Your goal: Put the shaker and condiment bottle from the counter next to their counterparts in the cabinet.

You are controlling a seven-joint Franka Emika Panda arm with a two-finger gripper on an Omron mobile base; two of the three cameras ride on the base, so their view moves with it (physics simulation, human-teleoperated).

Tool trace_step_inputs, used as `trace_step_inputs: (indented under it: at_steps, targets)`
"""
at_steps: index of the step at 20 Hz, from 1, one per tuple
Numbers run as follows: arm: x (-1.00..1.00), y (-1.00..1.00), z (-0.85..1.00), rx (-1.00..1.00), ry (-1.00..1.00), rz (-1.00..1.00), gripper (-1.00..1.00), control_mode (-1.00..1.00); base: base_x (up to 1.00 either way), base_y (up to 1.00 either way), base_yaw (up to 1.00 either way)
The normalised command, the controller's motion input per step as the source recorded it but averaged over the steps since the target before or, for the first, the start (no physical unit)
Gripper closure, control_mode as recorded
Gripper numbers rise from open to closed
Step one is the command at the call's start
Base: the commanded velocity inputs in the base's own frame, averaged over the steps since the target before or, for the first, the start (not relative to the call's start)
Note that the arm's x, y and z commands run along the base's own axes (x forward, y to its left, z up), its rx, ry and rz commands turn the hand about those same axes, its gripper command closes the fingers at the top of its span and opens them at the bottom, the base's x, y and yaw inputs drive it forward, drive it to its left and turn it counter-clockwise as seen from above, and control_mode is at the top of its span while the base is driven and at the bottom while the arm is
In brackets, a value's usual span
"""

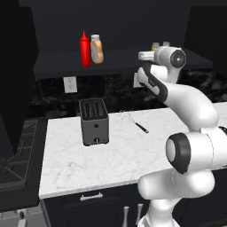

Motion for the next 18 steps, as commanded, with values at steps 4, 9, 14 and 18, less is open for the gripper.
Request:
trace_step_inputs:
  at_steps: [4, 9, 14, 18]
  targets:
    - [0.15, 0.0, 0.0, -0.07, -0.01, 0.0, 1.0, -1.0, 0.0, 0.0, 0.0]
    - [0.14, 0.0, 0.0, -0.06, 0.0, 0.0, -1.0, -1.0, 0.0, 0.0, 0.0]
    - [0.02, -0.02, 0.0, -0.04, 0.0, 0.0, -1.0, -1.0, 0.0, 0.0, 0.0]
    - [-0.09, -0.01, 0.0, 0.0, -0.03, 0.0, -1.0, -1.0, 0.0, 0.0, 0.0]
